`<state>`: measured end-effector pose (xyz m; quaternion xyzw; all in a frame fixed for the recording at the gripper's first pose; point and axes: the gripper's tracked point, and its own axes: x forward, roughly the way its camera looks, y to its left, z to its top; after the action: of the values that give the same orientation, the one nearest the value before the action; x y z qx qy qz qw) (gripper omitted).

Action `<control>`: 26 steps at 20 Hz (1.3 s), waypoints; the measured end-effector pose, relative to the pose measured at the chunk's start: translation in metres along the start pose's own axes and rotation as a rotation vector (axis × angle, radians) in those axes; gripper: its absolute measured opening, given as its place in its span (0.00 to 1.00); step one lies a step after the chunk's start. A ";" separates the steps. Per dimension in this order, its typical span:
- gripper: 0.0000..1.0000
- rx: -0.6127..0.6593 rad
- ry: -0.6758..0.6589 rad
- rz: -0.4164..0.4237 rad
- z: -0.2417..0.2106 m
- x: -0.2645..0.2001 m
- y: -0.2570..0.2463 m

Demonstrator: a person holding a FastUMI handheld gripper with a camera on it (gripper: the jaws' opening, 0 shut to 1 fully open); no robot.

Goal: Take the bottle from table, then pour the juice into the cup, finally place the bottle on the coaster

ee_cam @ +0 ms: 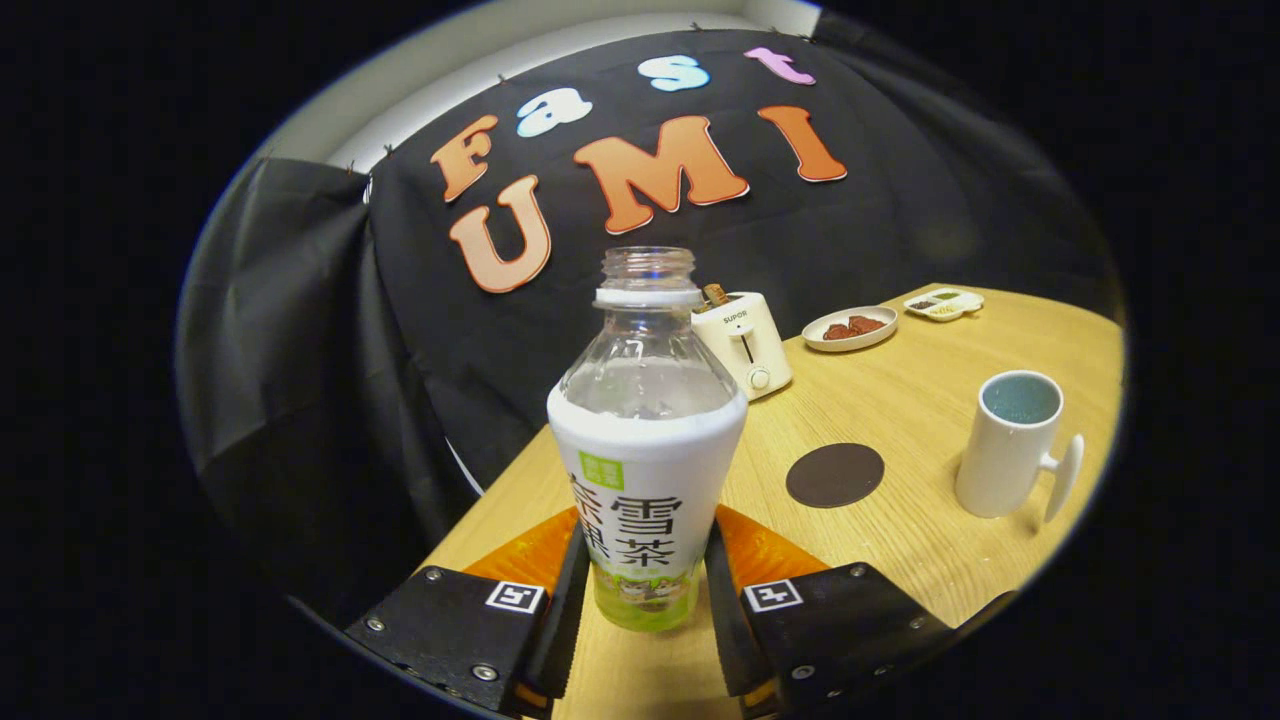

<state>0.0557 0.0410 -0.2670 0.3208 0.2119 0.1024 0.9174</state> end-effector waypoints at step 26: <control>0.57 0.980 -0.133 -0.007 0.033 0.015 -0.060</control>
<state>0.0871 -0.0182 -0.2864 0.7197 0.1770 -0.0329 0.6705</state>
